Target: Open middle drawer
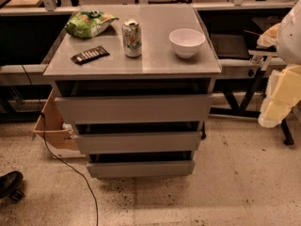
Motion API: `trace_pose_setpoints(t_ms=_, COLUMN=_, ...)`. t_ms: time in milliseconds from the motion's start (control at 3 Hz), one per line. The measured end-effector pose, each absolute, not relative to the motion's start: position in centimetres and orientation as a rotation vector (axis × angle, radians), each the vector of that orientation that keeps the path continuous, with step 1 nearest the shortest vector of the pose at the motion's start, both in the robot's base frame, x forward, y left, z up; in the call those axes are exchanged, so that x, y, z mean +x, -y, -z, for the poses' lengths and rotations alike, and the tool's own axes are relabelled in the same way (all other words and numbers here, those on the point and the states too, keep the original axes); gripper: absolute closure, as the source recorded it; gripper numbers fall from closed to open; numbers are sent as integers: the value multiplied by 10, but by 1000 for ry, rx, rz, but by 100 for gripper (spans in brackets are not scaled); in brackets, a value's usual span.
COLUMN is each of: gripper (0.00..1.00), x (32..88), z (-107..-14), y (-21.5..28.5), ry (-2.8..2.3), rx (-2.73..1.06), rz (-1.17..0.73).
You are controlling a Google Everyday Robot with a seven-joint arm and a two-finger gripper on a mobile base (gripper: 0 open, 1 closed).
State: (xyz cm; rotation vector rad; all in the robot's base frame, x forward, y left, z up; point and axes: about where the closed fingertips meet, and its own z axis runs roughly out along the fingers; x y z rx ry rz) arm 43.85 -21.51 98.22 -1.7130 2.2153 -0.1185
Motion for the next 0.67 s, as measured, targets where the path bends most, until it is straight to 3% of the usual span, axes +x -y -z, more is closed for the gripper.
trace_pose_setpoints(t_ms=667, gripper=0, x=436, z=-951, y=214, ry=-2218, rx=-1734, rz=109)
